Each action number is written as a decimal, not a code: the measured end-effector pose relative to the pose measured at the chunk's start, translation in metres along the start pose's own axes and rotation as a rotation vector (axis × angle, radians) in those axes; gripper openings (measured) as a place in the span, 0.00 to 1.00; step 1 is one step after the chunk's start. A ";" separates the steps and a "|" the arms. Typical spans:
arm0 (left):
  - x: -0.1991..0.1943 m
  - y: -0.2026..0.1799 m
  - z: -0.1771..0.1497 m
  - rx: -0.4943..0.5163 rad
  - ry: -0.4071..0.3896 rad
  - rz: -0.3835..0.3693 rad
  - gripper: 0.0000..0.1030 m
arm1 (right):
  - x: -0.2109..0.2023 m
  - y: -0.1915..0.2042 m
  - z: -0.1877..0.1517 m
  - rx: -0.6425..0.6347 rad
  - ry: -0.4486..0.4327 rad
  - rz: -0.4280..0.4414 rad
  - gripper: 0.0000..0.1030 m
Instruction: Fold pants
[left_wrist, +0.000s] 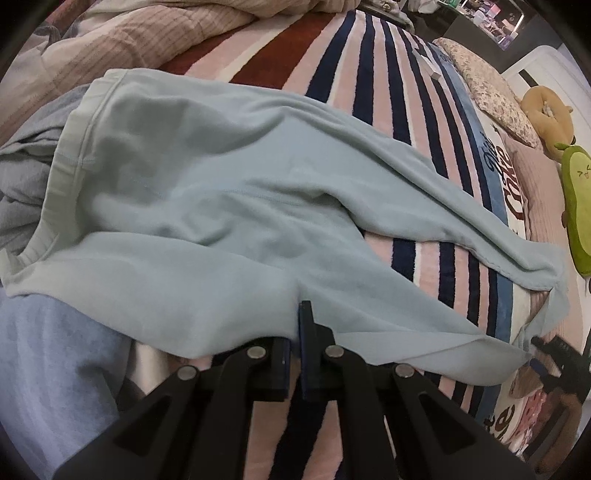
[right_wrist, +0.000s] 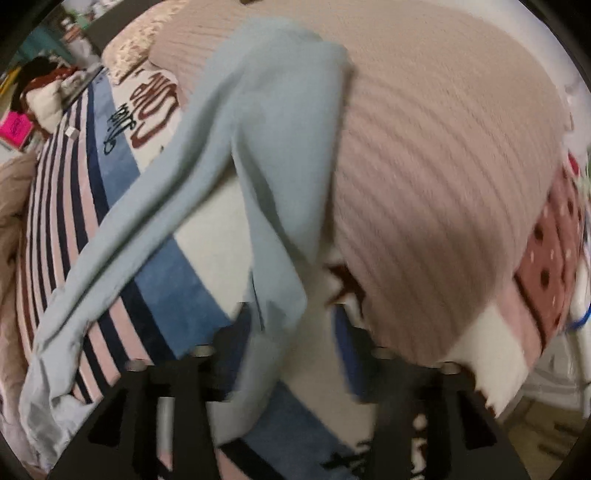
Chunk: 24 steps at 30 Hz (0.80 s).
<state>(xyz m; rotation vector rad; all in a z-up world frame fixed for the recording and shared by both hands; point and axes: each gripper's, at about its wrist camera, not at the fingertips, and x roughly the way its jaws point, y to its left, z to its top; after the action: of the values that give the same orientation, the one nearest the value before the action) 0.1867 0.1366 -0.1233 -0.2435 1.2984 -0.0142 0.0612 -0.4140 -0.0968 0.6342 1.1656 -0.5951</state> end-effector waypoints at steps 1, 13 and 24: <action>0.001 0.000 0.000 0.000 -0.001 0.002 0.02 | 0.004 0.001 0.005 0.001 0.002 -0.002 0.49; -0.022 0.012 0.010 -0.040 -0.061 0.031 0.01 | 0.004 0.010 0.007 -0.077 0.049 0.038 0.00; -0.046 -0.006 0.053 0.009 -0.134 0.020 0.01 | -0.022 0.029 0.048 -0.136 0.026 0.095 0.03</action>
<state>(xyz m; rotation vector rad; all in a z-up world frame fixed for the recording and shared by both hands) 0.2253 0.1461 -0.0655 -0.2200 1.1666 0.0126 0.1059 -0.4269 -0.0590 0.5786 1.1828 -0.4241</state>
